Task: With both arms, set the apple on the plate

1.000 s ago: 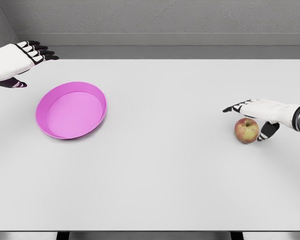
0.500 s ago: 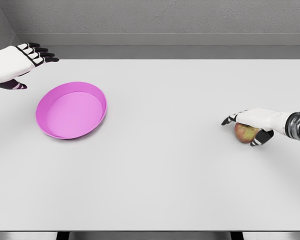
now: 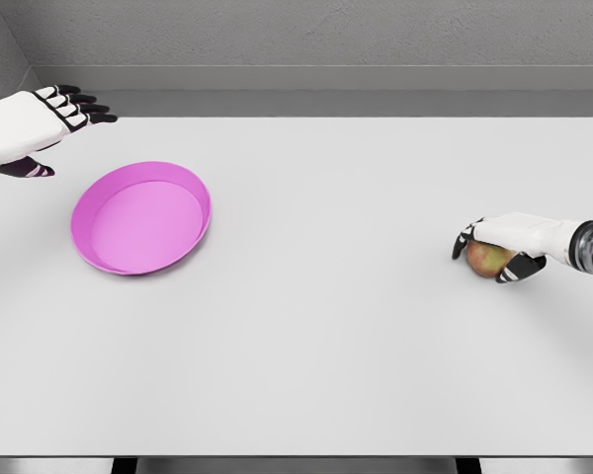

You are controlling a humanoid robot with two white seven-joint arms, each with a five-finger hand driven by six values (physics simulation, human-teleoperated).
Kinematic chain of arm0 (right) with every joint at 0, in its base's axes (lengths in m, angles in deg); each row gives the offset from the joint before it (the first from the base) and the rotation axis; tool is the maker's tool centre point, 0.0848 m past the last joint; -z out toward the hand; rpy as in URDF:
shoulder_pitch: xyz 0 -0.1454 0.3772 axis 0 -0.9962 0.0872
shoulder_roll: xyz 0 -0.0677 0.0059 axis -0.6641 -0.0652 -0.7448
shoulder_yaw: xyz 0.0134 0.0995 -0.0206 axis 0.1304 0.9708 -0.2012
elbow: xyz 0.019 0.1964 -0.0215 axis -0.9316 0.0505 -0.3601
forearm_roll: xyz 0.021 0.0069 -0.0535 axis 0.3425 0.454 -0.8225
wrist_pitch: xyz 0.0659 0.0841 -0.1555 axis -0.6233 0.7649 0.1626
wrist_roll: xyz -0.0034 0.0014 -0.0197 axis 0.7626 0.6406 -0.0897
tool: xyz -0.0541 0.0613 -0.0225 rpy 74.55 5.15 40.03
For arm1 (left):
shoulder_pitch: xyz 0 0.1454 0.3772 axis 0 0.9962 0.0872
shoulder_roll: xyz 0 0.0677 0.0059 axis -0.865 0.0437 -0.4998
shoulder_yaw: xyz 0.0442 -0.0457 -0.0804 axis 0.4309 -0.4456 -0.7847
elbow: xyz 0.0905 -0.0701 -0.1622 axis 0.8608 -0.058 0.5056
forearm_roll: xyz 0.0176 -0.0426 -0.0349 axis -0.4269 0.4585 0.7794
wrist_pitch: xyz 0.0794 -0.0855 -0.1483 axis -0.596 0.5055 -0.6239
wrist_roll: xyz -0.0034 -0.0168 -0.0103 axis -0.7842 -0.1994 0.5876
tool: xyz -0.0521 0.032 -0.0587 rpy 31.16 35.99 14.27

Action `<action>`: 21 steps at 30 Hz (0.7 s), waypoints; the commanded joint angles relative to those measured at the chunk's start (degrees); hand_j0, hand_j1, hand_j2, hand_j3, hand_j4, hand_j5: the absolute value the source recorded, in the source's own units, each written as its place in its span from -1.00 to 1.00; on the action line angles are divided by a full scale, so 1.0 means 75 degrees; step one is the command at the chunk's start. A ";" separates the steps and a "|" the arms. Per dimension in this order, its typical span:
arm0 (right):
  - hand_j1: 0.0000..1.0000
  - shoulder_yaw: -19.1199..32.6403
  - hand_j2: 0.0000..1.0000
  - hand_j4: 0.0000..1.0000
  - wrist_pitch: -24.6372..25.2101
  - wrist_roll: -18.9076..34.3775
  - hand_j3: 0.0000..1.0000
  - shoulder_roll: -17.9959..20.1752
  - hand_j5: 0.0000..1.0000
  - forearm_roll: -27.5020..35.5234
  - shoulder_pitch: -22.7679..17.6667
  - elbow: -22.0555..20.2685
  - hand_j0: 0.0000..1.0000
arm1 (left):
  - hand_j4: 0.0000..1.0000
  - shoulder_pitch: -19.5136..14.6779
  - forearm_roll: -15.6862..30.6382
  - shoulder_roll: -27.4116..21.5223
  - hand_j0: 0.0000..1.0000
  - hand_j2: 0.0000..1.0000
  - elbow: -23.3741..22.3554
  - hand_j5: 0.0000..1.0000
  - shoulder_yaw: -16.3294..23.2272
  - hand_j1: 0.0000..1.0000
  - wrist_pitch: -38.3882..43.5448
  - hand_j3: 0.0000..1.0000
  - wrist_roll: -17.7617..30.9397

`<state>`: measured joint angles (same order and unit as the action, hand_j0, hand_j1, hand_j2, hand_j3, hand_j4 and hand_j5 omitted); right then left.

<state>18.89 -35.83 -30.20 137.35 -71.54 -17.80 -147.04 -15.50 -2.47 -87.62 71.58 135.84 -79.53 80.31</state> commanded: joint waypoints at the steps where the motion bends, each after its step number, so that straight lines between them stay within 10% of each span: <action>1: 0.15 0.0004 0.15 0.15 -0.0002 0.0006 0.15 0.0000 0.15 0.0000 0.0012 -0.0047 0.15 | 1.00 0.0000 0.0046 -0.0008 1.00 1.00 0.0001 1.00 -0.0012 1.00 -0.0001 1.00 -0.0004; 21: 0.09 0.0051 0.09 0.09 -0.0108 0.0006 0.09 -0.0597 0.09 0.0059 0.0656 -0.0375 0.09 | 1.00 0.0012 0.0046 -0.0008 1.00 1.00 0.0013 1.00 0.0000 1.00 -0.0001 1.00 -0.0004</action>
<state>19.27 -36.58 -30.13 133.99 -71.12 -12.79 -149.81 -15.41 -2.47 -87.63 71.66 135.83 -79.53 80.32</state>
